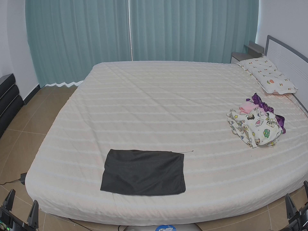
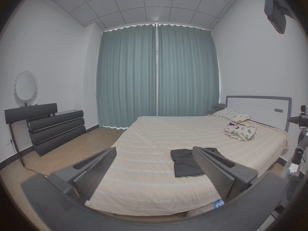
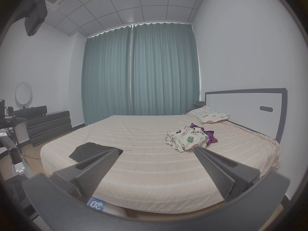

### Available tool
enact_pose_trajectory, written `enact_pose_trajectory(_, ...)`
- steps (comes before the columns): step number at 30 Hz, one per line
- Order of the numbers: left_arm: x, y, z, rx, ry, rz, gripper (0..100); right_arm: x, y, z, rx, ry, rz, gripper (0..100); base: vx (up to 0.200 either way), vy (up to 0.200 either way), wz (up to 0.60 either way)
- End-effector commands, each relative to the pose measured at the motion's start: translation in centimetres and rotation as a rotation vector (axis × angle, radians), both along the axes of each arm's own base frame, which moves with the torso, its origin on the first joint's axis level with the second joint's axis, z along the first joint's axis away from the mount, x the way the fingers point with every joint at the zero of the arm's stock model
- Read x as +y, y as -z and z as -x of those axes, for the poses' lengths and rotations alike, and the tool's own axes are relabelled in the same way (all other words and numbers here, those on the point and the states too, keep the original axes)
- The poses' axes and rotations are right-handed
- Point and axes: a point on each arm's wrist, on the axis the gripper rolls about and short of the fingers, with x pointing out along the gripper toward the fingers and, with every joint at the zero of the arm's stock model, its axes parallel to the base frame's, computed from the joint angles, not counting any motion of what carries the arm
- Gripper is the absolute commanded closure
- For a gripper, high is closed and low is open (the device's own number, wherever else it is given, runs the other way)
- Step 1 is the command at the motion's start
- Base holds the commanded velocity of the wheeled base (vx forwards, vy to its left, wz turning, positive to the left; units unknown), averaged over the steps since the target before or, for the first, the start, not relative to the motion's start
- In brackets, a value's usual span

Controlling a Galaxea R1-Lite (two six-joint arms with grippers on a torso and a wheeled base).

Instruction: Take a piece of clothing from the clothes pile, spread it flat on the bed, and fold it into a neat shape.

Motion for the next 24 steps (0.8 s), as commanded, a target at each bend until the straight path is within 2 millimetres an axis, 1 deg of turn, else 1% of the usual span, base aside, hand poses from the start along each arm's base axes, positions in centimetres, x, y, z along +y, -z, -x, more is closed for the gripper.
enact_pose_trajectory(1, 0.00, 0.46, -0.03, 0.004, -0.001, 0.000, 0, 0.00, 0.52, -0.02, 0.003, -0.001, 0.001, 0, 0.000, 0.000, 0.00)
enact_pose_trajectory(24, 0.00, 0.46, -0.03, 0.004, -0.001, 0.000, 0, 0.00, 0.52, -0.02, 0.003, 0.000, 0.004, 0, 0.000, 0.000, 0.00)
